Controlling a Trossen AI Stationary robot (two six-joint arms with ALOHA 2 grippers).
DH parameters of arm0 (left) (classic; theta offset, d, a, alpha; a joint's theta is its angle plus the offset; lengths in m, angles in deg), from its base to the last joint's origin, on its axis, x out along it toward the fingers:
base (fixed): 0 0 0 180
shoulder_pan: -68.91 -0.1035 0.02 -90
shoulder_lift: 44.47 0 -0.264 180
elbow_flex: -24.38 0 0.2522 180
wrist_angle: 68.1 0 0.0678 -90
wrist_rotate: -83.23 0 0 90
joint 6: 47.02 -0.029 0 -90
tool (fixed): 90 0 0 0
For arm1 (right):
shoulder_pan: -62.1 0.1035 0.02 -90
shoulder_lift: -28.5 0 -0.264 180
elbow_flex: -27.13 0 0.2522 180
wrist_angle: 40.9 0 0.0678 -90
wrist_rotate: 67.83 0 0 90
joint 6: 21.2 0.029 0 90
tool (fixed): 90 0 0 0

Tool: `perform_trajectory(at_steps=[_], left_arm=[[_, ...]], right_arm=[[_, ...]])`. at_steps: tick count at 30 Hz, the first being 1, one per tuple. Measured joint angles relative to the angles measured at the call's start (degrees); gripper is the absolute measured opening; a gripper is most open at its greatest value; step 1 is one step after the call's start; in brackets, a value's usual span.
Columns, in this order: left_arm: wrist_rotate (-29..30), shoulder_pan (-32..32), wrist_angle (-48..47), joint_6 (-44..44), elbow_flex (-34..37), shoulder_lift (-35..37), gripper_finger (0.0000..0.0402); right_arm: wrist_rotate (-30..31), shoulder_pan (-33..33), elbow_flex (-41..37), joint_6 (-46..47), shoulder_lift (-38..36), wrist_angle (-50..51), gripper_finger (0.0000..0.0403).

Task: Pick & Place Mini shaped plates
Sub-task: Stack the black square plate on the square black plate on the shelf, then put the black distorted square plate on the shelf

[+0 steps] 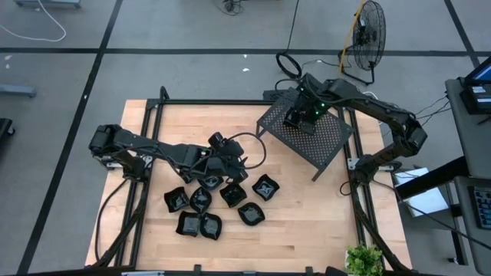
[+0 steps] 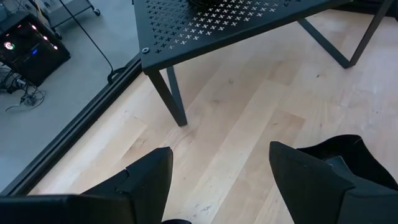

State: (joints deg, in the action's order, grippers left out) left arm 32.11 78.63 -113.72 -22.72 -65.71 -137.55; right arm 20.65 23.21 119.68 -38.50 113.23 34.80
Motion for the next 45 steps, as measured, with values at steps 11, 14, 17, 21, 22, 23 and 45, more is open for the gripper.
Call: perform_trajectory(at_steps=[11, 14, 17, 21, 22, 23, 45], left_arm=[[0.0, 0.0, 0.0, 0.0, 0.0, 0.0, 0.0271], [0.0, 0.0, 0.0, 0.0, 0.0, 0.0, 0.0271], [0.0, 0.0, 0.0, 0.1, 0.0, 0.0, 0.0271], [0.0, 0.0, 0.0, 0.0, 0.0, 0.0, 0.0271], [0.0, 0.0, 0.0, 0.1, 0.0, 0.0, 0.0271], [0.0, 0.0, 0.0, 0.1, 0.0, 0.0, 0.0271], [-2.8, 0.0, -1.3, 1.0, 0.0, 0.0, 0.0271]], right_arm=[[-0.2, 0.2, 0.0, 5.3, 0.0, -2.8, 0.0075], [-0.5, 0.2, 0.0, 9.2, 0.0, -2.7, 0.0075], [-4.2, 0.2, 0.0, 11.5, 0.0, -2.7, 0.0075], [-9.3, 0.8, 0.0, 11.3, 0.0, -2.9, 0.0075], [-9.2, 1.1, 0.0, 11.2, 0.0, -3.2, 0.0075], [-9.2, 1.4, 0.0, 11.0, 0.0, -3.5, 0.0075], [-9.0, 3.8, 0.0, 10.4, -3.2, -3.3, 0.0075]])
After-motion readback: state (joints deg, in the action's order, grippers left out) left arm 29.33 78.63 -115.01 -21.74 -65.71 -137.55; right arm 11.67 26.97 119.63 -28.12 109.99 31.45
